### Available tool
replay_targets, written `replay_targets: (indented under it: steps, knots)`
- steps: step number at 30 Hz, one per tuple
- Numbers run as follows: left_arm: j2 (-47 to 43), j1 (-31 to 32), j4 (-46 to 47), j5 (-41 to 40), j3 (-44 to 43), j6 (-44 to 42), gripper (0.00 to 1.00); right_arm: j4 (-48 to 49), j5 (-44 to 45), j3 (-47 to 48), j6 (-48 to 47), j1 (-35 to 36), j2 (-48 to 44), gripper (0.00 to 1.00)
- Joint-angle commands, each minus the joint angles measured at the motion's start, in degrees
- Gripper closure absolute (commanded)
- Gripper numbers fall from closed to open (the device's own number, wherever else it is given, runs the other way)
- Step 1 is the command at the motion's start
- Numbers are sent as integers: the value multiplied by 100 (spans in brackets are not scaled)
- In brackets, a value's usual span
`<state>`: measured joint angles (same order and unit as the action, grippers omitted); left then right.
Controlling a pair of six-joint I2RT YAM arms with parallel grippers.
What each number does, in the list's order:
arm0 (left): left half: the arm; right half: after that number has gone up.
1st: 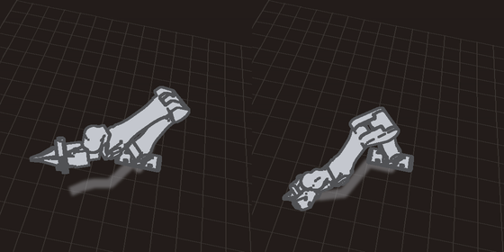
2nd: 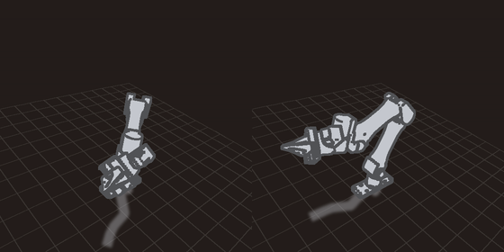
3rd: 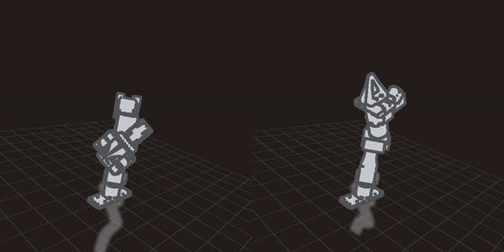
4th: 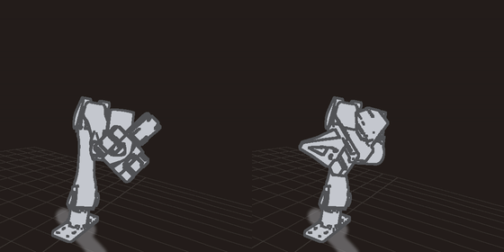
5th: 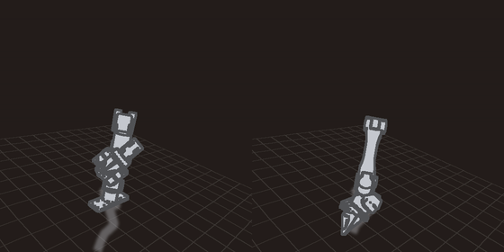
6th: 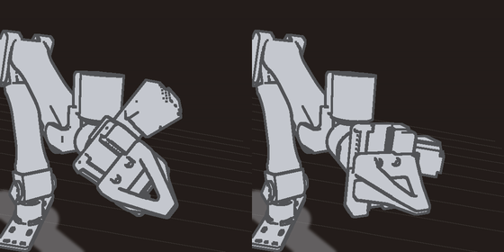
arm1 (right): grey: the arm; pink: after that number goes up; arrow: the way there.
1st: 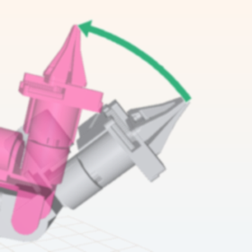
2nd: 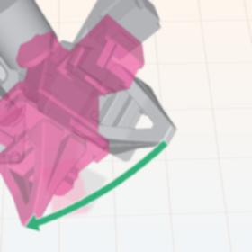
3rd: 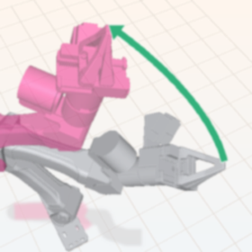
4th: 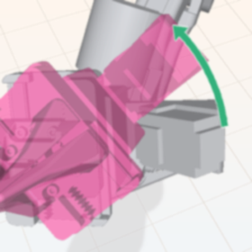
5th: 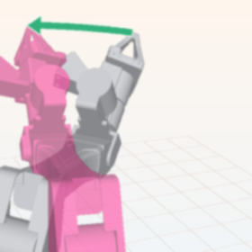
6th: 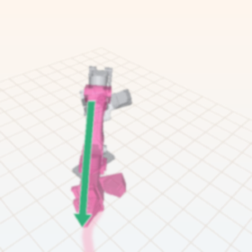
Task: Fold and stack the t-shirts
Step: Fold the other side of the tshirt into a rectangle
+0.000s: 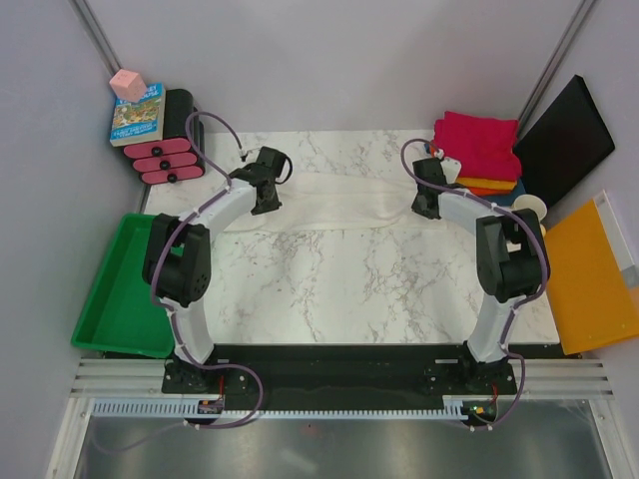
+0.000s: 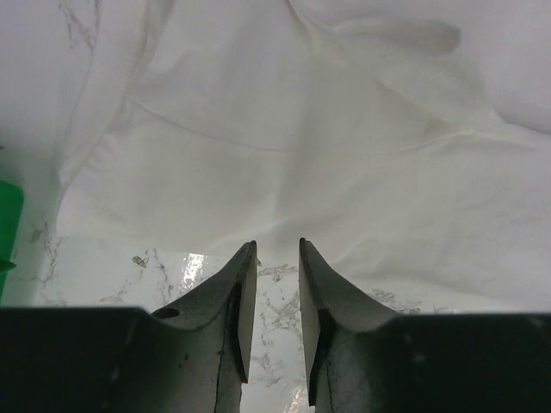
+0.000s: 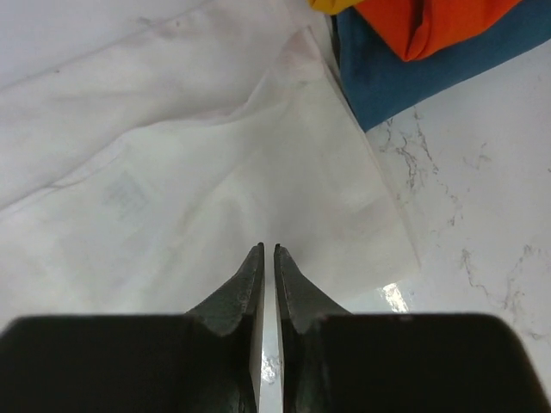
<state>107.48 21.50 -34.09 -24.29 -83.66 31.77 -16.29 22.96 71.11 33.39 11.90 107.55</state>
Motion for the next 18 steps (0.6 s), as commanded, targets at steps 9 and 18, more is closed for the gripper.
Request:
replay_targets:
  steps: [9, 18]
  knots:
    - [748, -145, -282, -67, -28, 654, 69, -13, 120, -132, 221, 31, 417, 84]
    - [695, -690, -555, 584, 517, 989, 70, -770, 464, -378, 528, 32, 127, 84]
